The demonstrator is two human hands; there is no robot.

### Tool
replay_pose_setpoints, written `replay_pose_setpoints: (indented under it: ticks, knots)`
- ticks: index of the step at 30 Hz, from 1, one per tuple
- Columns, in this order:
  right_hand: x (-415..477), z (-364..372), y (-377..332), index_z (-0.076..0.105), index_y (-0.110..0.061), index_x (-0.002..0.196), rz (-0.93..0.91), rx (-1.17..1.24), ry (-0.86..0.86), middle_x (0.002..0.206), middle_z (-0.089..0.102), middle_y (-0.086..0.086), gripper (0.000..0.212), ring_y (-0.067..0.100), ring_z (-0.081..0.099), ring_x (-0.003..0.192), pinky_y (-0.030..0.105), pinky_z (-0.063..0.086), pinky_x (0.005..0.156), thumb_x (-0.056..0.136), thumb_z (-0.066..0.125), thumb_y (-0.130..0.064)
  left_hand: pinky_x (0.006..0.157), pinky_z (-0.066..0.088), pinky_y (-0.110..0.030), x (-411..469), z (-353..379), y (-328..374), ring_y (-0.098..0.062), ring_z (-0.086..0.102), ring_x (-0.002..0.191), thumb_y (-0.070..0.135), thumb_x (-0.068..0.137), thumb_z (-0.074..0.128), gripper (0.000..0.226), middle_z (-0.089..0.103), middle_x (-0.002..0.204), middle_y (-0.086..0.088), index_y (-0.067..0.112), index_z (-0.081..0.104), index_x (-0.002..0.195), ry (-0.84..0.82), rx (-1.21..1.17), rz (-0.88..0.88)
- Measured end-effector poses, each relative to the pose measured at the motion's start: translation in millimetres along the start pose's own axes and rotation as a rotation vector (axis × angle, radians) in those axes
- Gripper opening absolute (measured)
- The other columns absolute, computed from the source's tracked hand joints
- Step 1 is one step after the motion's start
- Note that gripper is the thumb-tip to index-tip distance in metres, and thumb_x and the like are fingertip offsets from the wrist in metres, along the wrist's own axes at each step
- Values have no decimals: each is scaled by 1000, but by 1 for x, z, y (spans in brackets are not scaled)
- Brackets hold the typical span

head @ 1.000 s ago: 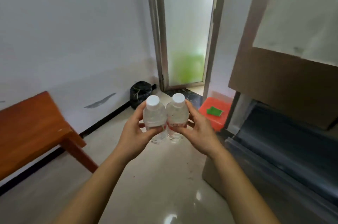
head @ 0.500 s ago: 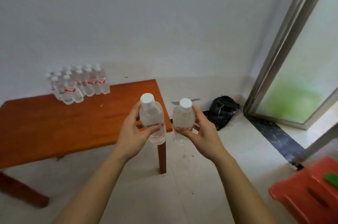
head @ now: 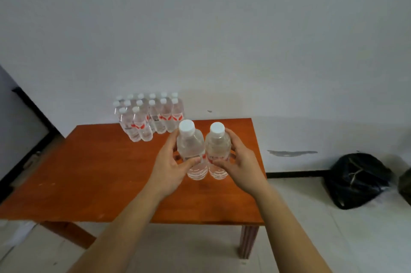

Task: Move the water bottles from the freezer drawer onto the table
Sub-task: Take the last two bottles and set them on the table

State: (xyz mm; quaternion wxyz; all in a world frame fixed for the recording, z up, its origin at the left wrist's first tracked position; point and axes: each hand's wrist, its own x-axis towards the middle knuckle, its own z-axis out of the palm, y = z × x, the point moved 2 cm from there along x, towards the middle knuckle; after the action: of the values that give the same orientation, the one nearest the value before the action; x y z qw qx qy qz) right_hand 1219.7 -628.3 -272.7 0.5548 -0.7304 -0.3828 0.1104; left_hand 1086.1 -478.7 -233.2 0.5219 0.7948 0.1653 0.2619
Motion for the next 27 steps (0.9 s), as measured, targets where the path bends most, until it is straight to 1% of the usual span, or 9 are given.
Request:
replay_pose_setpoints:
  ticks: [3,6,9,11,14,16,18,22,27]
  knots:
    - [62,12,12,34,-34,150,-12,7,-38,140,53,-19,81,2,53,127,32,50,104,83,79,-27,103,51,-42,49,-13,-22,-13,58,125,4,77,82,81,60,132,12,40,45,138,42,3,-37]
    - [107,32,21,40,-36,141,-19,-12,-98,128,57,-26,73,-5,56,118,21,50,97,82,80,-21,99,53,-36,82,-28,-46,-10,57,125,2,75,83,80,55,134,14,41,47,134,100,14,-44]
    - [148,55,32,42,-40,136,-14,-52,-152,125,59,-25,73,-6,57,114,19,49,95,78,83,-22,86,55,-19,113,-43,-68,5,58,114,-3,74,82,75,50,114,41,44,47,120,147,34,-40]
    - [171,71,39,44,-39,136,-8,-85,-161,127,57,-24,74,-6,55,115,19,47,97,75,85,-25,81,54,-14,133,-54,-82,8,58,112,-6,74,80,74,51,106,47,42,45,118,133,36,-44]
    - [203,99,54,44,-34,141,26,-174,-134,130,50,-18,80,-2,49,117,20,41,101,74,85,-28,88,57,-26,166,-78,-120,-1,60,115,-2,72,83,75,56,114,39,40,46,122,89,56,-73]
    - [221,118,66,43,-31,144,65,-227,-118,130,46,-15,82,-1,45,116,15,37,99,74,86,-26,94,57,-40,187,-95,-150,-12,59,121,14,70,88,77,56,125,24,37,46,131,60,62,-99]
    - [238,140,78,45,-29,142,108,-280,-95,128,46,-15,81,1,45,114,17,39,100,73,86,-21,99,52,-47,209,-111,-182,-15,53,126,31,67,87,82,50,132,17,42,42,134,16,123,-97]
    - [267,185,97,49,-28,138,218,-381,-53,129,55,-7,78,8,53,112,27,46,99,70,88,-20,107,45,-49,247,-138,-242,-13,47,131,30,70,87,82,49,139,13,36,42,139,-111,249,-97]
    - [291,222,119,46,-30,138,409,-454,-17,135,60,-8,74,16,60,119,37,51,99,75,85,-28,112,39,-52,286,-155,-303,-21,38,141,39,76,82,84,46,151,7,32,38,147,-266,448,-106]
